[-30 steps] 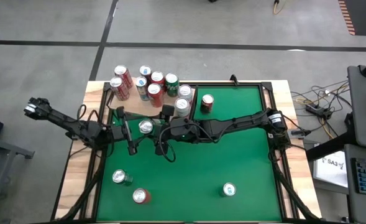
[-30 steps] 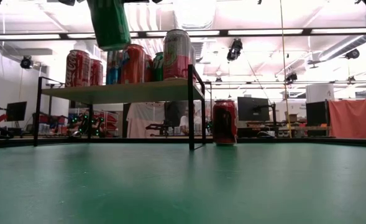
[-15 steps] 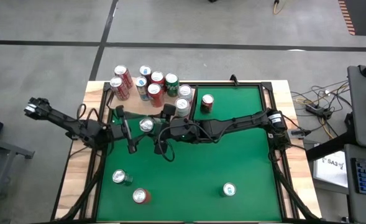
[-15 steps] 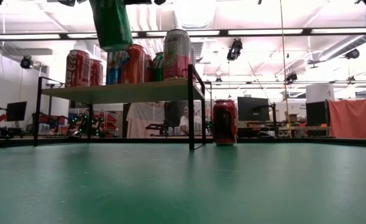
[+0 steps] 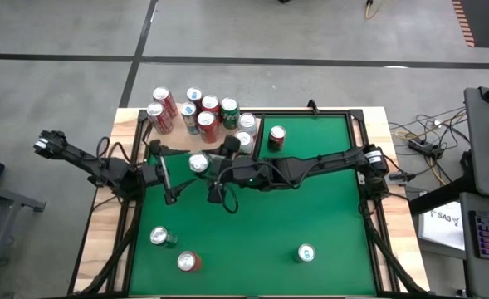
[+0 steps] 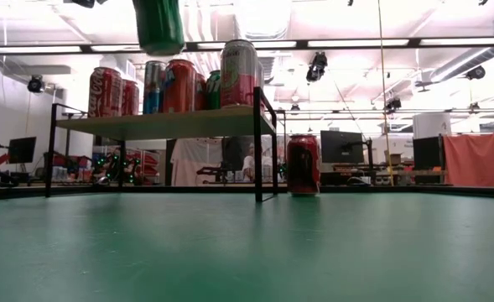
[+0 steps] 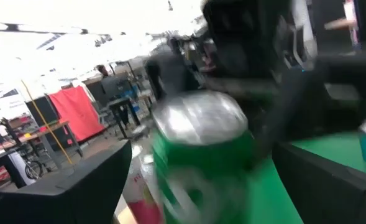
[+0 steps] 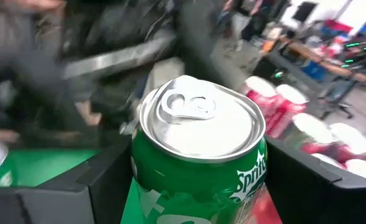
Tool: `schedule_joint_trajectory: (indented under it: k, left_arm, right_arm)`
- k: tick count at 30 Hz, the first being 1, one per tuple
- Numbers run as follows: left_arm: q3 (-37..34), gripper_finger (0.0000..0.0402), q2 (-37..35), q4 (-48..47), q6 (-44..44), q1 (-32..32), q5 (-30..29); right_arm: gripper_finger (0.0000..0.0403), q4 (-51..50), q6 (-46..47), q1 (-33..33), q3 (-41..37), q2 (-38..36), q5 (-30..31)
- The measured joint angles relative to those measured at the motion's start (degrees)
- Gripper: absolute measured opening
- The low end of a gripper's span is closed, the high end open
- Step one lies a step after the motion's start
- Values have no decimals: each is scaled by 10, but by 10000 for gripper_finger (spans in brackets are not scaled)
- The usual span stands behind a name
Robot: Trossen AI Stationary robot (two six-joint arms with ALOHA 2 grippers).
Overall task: Place canned beverage on shelf
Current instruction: Put the green soda can on the shelf aligned with the other green soda can
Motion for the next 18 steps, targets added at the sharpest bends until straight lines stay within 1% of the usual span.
schedule_joint_trajectory:
  k: [4, 5, 9, 18]
  left_arm:
    - [-1, 373, -11, -35, -11, 0, 0]
    - [-1, 373, -13, -39, -12, 0, -2]
    - [-1, 373, -10, -36, -17, 1, -3]
    - [-1, 372, 20, 30, -15, 13, -13]
  right_arm:
    - [293, 2, 16, 0, 11, -11, 36]
    - [293, 4, 19, -1, 14, -12, 37]
    - [293, -4, 28, -1, 28, -11, 35]
    - [293, 25, 37, -1, 35, -9, 9]
